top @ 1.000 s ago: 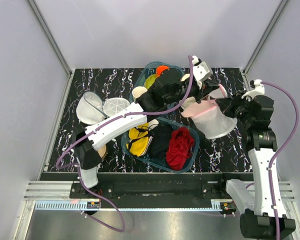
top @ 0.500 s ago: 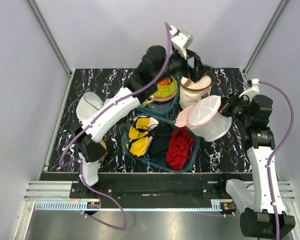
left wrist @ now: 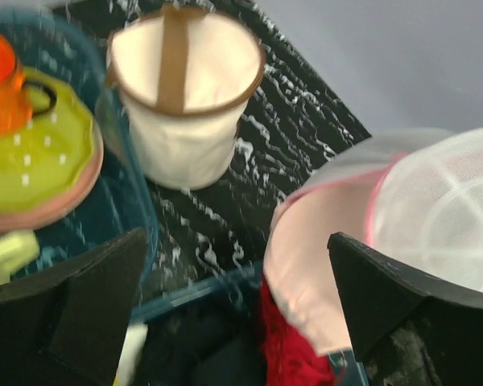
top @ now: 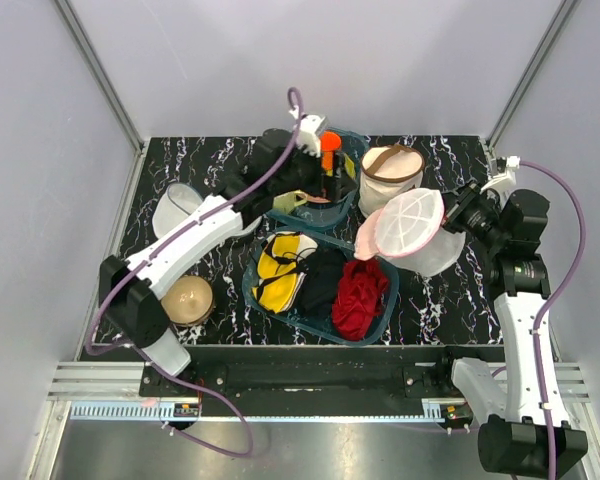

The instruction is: Unzip the laundry bag and remove the bra

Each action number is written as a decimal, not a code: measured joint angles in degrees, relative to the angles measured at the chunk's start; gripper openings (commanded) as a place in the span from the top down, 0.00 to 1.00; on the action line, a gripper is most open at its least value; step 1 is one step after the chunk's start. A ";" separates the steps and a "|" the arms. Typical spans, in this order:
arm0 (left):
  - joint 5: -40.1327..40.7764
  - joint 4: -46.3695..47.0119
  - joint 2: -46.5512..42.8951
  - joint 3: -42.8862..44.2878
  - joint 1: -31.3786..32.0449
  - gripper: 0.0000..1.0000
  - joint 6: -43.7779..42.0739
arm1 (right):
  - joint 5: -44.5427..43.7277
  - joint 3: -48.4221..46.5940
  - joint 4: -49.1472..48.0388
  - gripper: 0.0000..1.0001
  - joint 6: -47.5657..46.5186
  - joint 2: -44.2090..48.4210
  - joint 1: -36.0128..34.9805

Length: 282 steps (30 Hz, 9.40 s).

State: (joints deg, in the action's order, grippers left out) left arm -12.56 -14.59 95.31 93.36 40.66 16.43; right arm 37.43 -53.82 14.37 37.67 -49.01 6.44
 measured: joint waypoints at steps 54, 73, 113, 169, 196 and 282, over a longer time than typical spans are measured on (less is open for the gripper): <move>-26.60 -0.72 -18.18 -2.80 -11.69 1.00 28.48 | -7.45 -1.38 8.00 1.00 -1.66 -4.28 1.62; -25.18 1.79 -18.23 -44.24 -7.80 1.00 25.99 | -24.55 -4.98 18.67 1.00 -2.56 2.36 1.77; -14.16 -10.75 -1.73 -2.45 -2.91 0.42 15.17 | -5.11 -4.33 7.02 1.00 -4.66 1.92 0.66; -30.29 15.06 15.21 -5.75 11.17 1.00 30.45 | 2.73 2.16 -6.84 1.00 5.29 3.02 0.57; -17.11 -1.90 -13.68 14.82 -2.34 1.00 19.19 | 2.03 4.42 -5.97 1.00 5.46 3.89 0.57; -22.18 14.84 -19.93 -1.70 -5.09 1.00 26.40 | -42.34 -2.21 23.63 1.00 -5.22 6.54 0.48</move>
State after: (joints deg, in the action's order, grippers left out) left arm -34.74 0.25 75.37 91.66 35.57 42.83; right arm -4.91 -56.03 38.00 32.45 -42.48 6.92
